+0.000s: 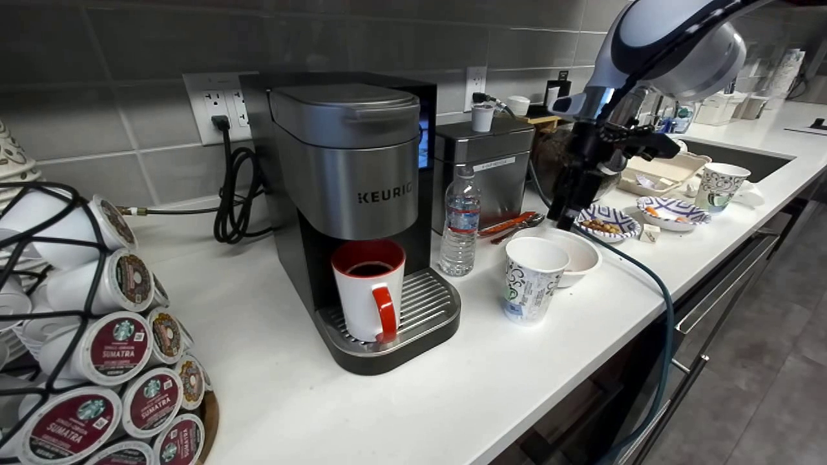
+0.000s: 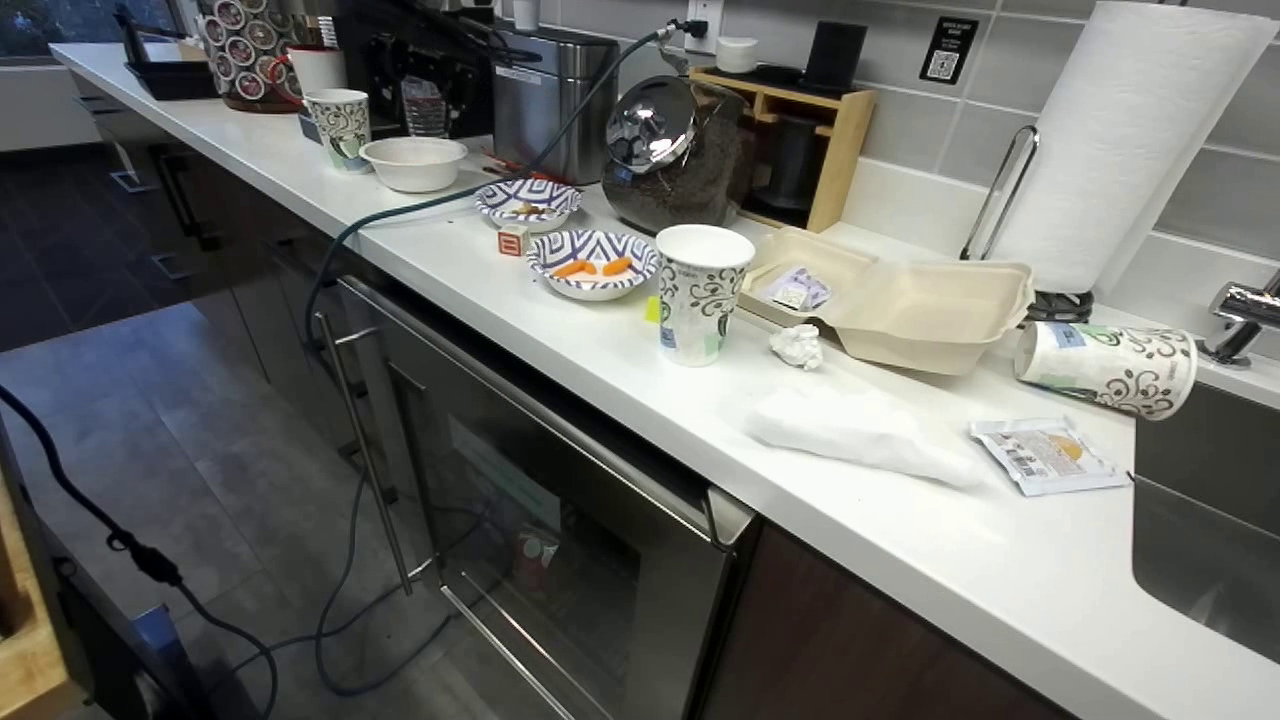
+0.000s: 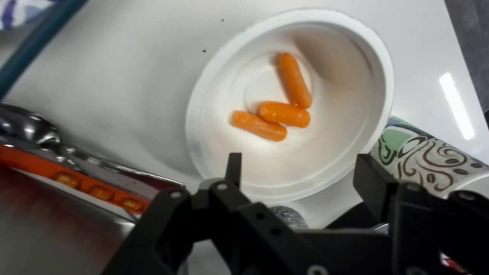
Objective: Put one orange object in the white bowl on the left.
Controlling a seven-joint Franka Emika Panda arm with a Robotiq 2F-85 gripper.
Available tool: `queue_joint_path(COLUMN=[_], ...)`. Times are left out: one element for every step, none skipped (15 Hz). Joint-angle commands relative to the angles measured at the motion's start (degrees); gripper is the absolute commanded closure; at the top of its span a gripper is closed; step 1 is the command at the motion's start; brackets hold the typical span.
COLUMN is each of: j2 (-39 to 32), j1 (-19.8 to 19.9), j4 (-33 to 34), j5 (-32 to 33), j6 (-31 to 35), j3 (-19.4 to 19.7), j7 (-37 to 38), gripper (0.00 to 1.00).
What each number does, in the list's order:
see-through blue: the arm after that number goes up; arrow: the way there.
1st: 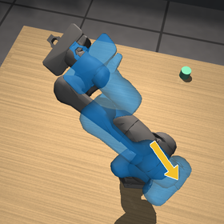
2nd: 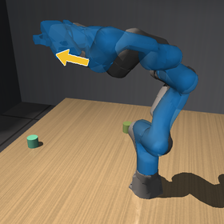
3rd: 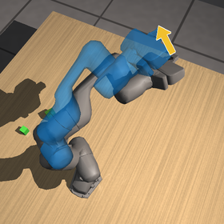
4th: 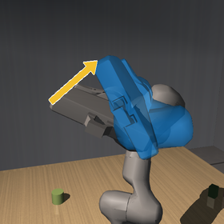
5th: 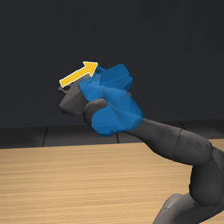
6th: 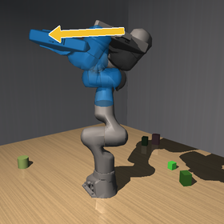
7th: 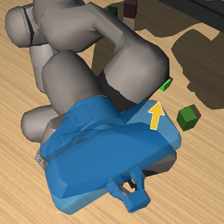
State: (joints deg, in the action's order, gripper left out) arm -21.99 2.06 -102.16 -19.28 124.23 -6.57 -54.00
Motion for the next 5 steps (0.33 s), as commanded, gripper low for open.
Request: queue_joint_path(j2=[7.33,8.65,9.95,10.66,7.33], j1=[1.73,2.25,3.21,3.72,3.22], j4=[-5.99,-6.72,-7.42,-7.42,-3.8], j5=[1.99,2.07,1.35,1.32,1.18], j6=[3.14,3.58,2.97,2.08,1.49], j3=[2.74,3.57,4.11,4.61,3.87], j7=[6.28,7.86,7.73,7.5,5.84], gripper=[0.0,0.0,0.0,0.0,0.0])
